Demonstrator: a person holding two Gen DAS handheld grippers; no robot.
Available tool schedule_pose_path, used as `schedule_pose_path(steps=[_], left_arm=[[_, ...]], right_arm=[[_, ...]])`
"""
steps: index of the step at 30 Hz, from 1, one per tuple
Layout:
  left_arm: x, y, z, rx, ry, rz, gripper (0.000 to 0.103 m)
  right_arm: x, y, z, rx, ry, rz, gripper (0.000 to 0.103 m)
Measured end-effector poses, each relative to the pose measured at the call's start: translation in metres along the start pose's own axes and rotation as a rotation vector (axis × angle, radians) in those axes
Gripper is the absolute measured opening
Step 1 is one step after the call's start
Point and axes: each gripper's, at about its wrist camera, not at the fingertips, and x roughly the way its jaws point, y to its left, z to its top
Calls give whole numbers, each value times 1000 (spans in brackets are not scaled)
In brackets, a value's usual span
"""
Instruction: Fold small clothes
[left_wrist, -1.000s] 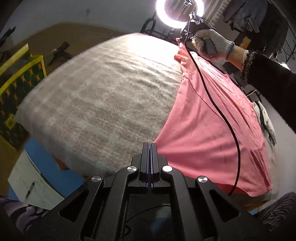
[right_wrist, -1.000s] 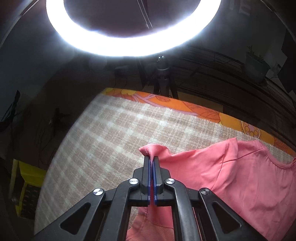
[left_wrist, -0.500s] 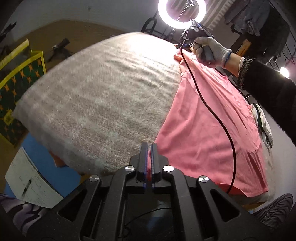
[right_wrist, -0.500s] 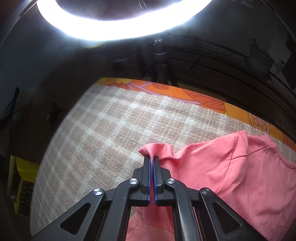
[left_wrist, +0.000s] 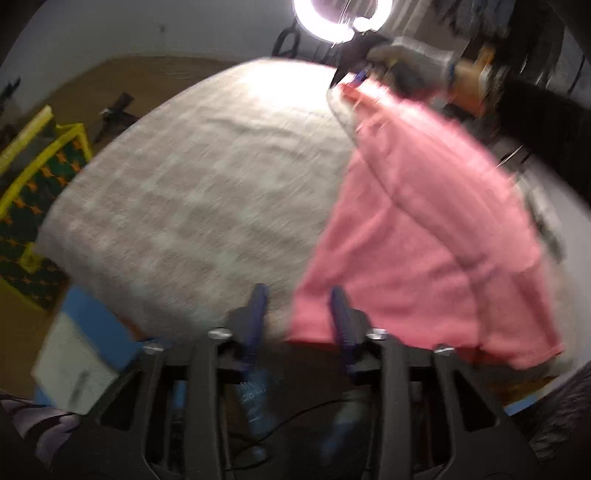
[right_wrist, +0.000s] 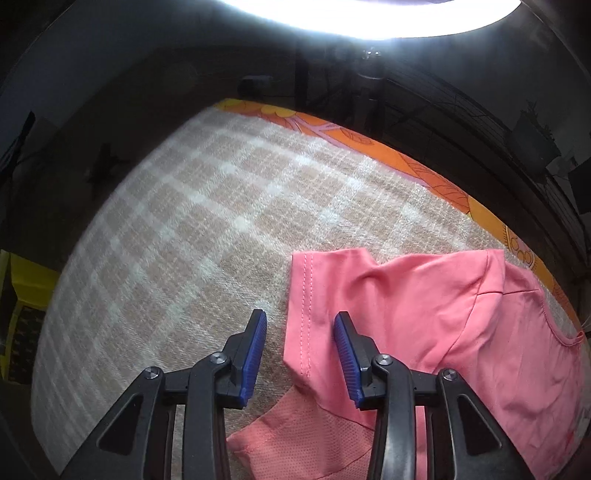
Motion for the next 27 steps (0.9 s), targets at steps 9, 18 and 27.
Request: schedule_pose_path(steps=[9, 18, 27], left_arm=[[-16, 0, -1, -13, -66, -94, 39], [-1, -36, -6, 153, -30, -16, 13], [-3, -22, -7, 92, -28, -61, 0]], right_arm=[[-11, -11, 7, 58, -20, 41, 46], [-1, 5, 7, -6, 37, -35, 37], [-3, 3, 7, -79, 22, -95, 0]])
